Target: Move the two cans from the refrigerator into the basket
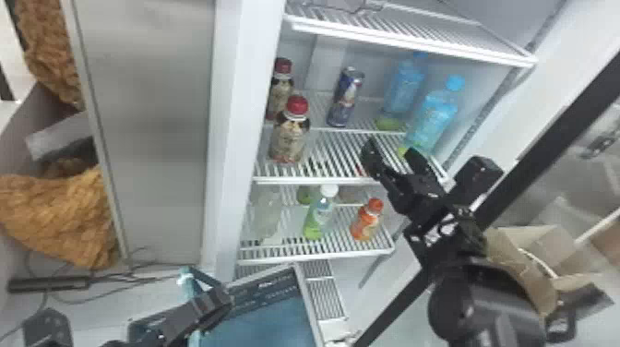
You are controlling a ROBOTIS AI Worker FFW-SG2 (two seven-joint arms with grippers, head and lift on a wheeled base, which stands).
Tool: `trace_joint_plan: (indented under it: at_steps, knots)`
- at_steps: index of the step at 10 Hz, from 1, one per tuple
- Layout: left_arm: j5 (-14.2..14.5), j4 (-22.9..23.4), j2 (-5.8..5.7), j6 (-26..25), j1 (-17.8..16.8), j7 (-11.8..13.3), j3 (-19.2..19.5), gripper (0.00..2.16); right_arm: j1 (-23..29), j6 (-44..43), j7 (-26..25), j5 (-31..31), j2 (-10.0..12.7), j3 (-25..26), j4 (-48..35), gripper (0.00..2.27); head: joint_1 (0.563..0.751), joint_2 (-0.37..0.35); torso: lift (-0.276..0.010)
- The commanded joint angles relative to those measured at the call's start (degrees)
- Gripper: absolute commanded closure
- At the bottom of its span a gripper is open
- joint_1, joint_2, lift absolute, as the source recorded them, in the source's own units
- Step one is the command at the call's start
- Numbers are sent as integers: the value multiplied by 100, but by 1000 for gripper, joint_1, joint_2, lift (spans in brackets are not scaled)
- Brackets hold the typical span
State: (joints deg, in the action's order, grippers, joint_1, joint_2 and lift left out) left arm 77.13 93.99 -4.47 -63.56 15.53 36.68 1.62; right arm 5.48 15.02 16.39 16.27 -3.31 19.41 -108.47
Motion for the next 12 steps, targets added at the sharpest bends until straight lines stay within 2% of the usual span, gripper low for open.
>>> trace_joint_plan:
  at_steps: [1, 4, 12]
  knots:
    - [0, -12, -2, 0, -35, -11, -37, 1191, -310, -54, -4, -27, -29, -11, 364, 136, 695, -350, -31]
    - [11, -12, -2, 0, -35, -29, -59, 1191, -886, -111, -31, -62, -152, -148, 1025, 131, 695, -350, -31]
    - [34, -26, -2, 0, -49, -55, -117, 1191, -1927, -167, -145, -244, -223, -490, 2136, 128, 695, -350, -31]
